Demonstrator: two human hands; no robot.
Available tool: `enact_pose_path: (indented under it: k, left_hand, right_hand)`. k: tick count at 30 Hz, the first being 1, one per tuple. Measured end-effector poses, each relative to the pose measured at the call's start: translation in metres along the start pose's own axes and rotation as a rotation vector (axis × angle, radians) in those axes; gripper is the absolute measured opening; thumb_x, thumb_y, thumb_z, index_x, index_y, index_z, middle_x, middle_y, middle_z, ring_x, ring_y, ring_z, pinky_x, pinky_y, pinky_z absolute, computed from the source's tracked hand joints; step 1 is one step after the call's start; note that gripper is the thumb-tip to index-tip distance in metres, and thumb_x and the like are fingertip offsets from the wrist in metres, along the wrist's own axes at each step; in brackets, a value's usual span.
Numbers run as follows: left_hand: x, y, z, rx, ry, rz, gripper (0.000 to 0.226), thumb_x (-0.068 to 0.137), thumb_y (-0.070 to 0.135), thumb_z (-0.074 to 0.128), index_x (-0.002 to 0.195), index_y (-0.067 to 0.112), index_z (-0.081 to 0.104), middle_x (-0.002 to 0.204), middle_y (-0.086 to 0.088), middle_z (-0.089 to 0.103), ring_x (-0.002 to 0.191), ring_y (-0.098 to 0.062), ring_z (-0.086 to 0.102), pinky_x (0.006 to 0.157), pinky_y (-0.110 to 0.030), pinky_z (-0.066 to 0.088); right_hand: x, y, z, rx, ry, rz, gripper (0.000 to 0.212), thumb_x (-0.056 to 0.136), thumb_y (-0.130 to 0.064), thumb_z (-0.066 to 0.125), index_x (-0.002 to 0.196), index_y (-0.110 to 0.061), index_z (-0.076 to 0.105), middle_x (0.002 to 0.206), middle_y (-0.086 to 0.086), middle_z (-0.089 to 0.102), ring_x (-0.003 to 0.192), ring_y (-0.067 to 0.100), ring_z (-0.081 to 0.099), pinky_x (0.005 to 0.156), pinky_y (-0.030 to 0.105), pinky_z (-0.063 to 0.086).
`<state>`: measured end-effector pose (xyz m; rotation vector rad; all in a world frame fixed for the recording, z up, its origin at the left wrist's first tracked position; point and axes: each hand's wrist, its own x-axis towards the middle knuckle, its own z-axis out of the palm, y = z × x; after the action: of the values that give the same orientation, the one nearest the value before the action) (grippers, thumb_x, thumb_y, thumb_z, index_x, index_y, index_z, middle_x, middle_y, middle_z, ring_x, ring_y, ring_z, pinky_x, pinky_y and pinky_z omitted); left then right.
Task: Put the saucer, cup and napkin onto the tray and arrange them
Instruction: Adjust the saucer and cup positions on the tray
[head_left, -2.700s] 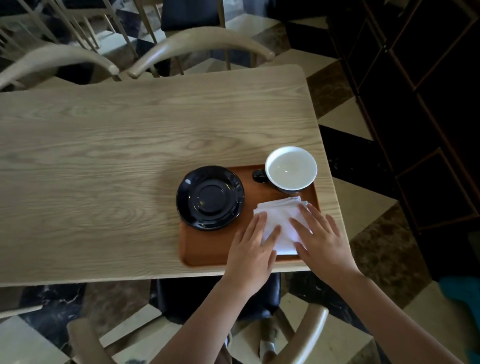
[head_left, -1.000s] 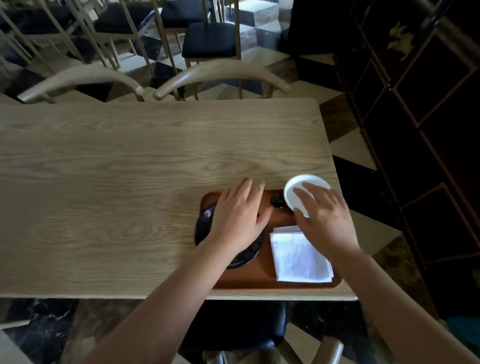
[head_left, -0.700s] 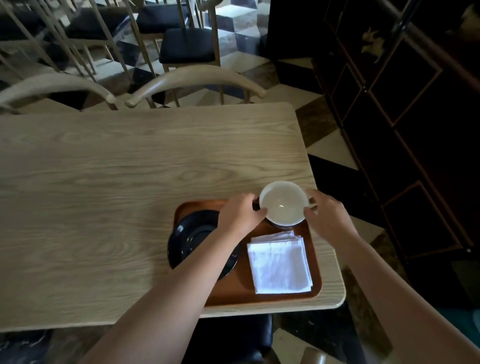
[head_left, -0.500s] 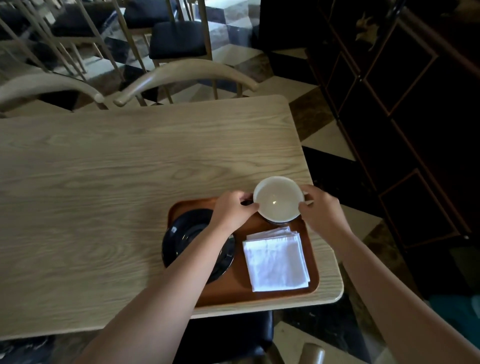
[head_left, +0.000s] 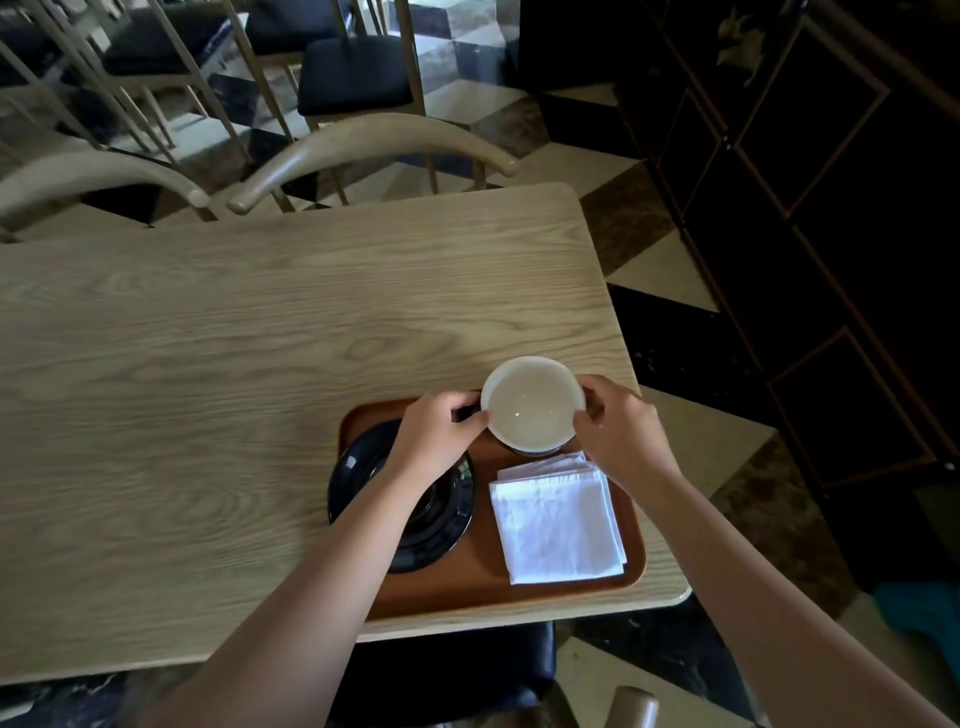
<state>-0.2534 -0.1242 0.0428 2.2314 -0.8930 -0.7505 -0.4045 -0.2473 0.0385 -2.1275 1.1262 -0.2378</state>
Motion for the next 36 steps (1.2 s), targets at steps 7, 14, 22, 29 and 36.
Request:
enact_pose_path:
  k: [7, 14, 22, 29, 36]
  left_hand:
    - [-0.002, 0.0, 0.001, 0.058, 0.029, 0.021, 0.034, 0.086, 0.025, 0.06, 0.118, 0.015, 0.063, 0.11, -0.008, 0.07, 0.089, -0.015, 0.062, 0.064, -0.016, 0.042]
    - [-0.069, -0.001, 0.032, 0.237, 0.315, 0.484, 0.034, 0.083, 0.019, 0.055, 0.116, 0.01, 0.055, 0.109, -0.011, 0.059, 0.1, -0.021, 0.054, 0.086, -0.026, 0.043]
    - [-0.11, -0.028, 0.099, 0.552, -0.03, 0.43, 0.052, 0.09, 0.038, 0.03, 0.139, 0.022, 0.035, 0.147, -0.017, 0.036, 0.134, -0.029, 0.037, 0.101, -0.038, 0.044]
    - [-0.11, -0.042, 0.091, 0.609, -0.041, 0.467, 0.049, 0.089, 0.034, 0.035, 0.136, 0.023, 0.041, 0.147, -0.015, 0.037, 0.134, -0.027, 0.038, 0.103, -0.036, 0.039]
    - [-0.114, -0.044, 0.086, 0.617, -0.051, 0.442, 0.051, 0.087, 0.03, 0.051, 0.136, 0.023, 0.04, 0.148, -0.015, 0.035, 0.135, -0.027, 0.035, 0.103, -0.037, 0.038]
  right_hand:
    - [-0.003, 0.001, 0.001, 0.032, -0.012, -0.035, 0.039, 0.085, -0.012, 0.055, 0.122, -0.021, 0.054, 0.107, 0.006, 0.066, 0.08, 0.015, 0.056, 0.064, 0.018, 0.04]
    - [-0.058, 0.042, -0.003, -0.294, 0.1, -0.441, 0.043, 0.083, -0.013, 0.062, 0.126, -0.012, 0.054, 0.124, 0.009, 0.063, 0.114, 0.026, 0.057, 0.086, 0.044, 0.056]
    - [-0.09, 0.089, 0.009, -0.663, -0.268, -0.466, 0.059, 0.096, -0.046, 0.004, 0.142, -0.023, 0.033, 0.152, 0.004, 0.032, 0.141, 0.014, 0.017, 0.114, 0.03, 0.006]
    - [-0.1, 0.077, 0.022, -0.562, -0.195, -0.468, 0.051, 0.086, -0.037, 0.036, 0.131, -0.017, 0.049, 0.141, 0.008, 0.049, 0.128, 0.021, 0.047, 0.109, 0.035, 0.034]
    - [-0.101, 0.072, 0.027, -0.597, -0.156, -0.517, 0.05, 0.083, -0.036, 0.038, 0.128, -0.018, 0.051, 0.138, 0.009, 0.053, 0.124, 0.021, 0.052, 0.107, 0.035, 0.031]
